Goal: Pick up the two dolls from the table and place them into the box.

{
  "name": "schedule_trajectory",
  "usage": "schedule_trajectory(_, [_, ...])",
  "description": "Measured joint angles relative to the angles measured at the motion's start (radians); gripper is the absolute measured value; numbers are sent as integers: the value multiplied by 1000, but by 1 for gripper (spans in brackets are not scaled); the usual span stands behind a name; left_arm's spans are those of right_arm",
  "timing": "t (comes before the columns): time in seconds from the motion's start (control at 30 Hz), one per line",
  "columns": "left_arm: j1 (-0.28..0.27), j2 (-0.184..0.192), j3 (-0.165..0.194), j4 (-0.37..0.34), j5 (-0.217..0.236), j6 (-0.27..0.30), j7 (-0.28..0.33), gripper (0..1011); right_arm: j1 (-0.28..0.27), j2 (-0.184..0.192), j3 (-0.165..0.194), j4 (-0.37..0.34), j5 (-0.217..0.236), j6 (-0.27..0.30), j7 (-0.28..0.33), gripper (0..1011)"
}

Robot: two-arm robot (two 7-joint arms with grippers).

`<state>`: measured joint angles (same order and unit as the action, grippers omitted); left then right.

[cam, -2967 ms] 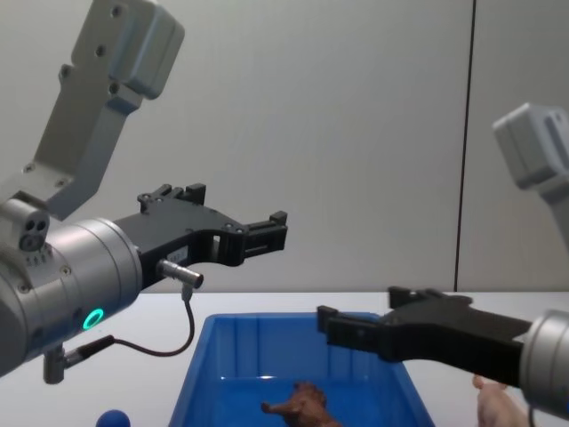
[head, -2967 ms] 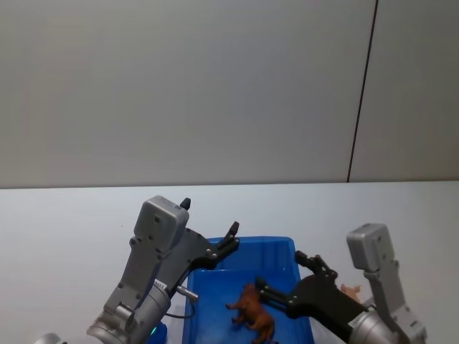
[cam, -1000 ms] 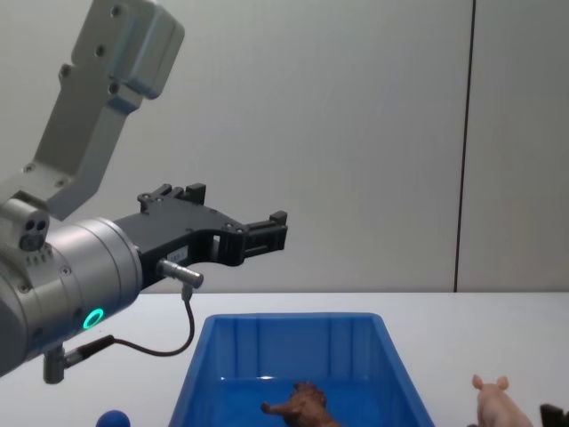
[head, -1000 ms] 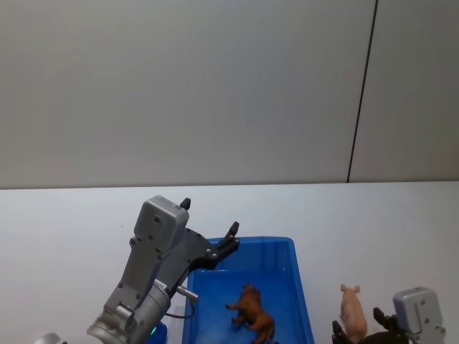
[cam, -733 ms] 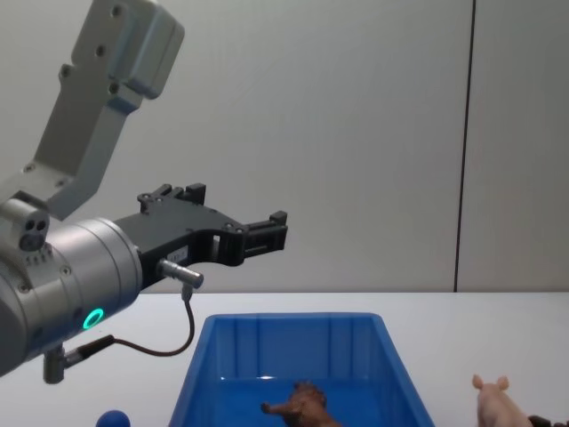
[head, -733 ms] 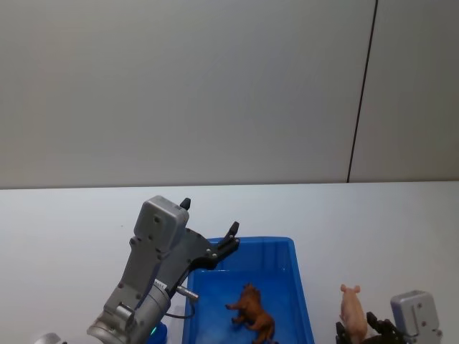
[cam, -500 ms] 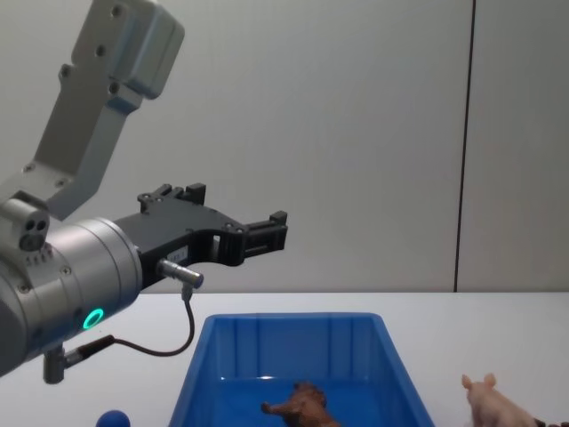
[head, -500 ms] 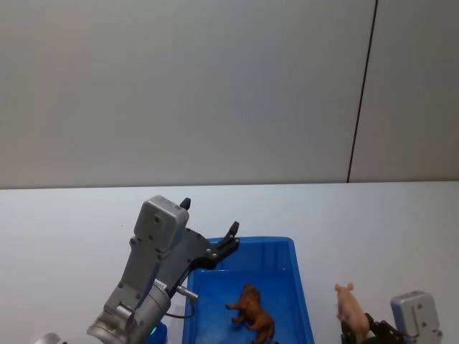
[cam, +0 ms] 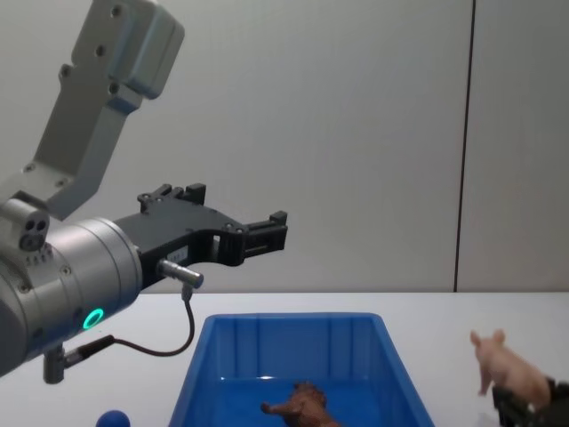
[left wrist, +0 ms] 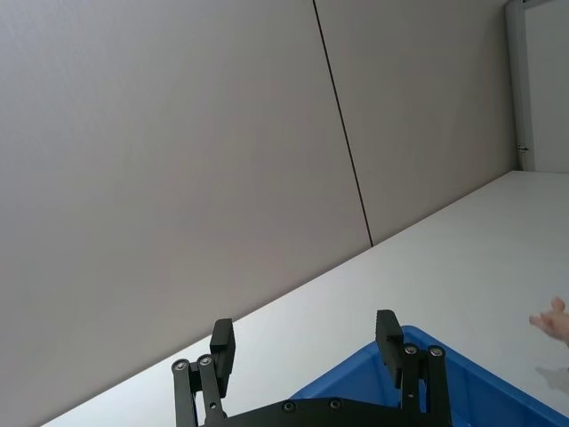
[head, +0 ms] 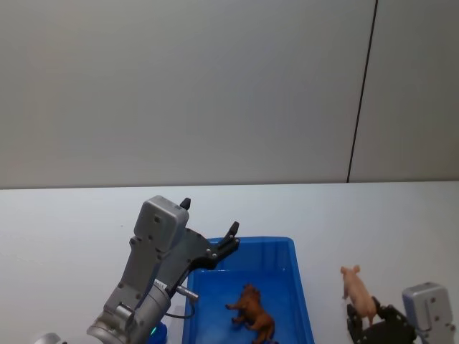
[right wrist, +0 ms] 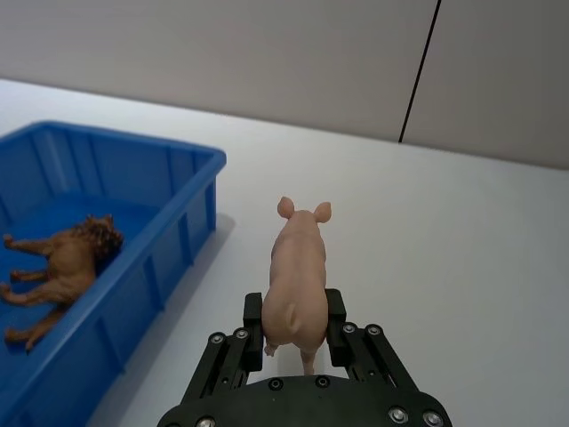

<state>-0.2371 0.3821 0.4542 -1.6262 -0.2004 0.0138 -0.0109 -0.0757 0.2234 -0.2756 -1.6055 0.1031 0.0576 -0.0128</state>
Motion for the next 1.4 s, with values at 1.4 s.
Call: schedule_trajectory(1.4, [0,0,0,0,0,0,0,1001,236,-93,-16,151,72,-86,393,610])
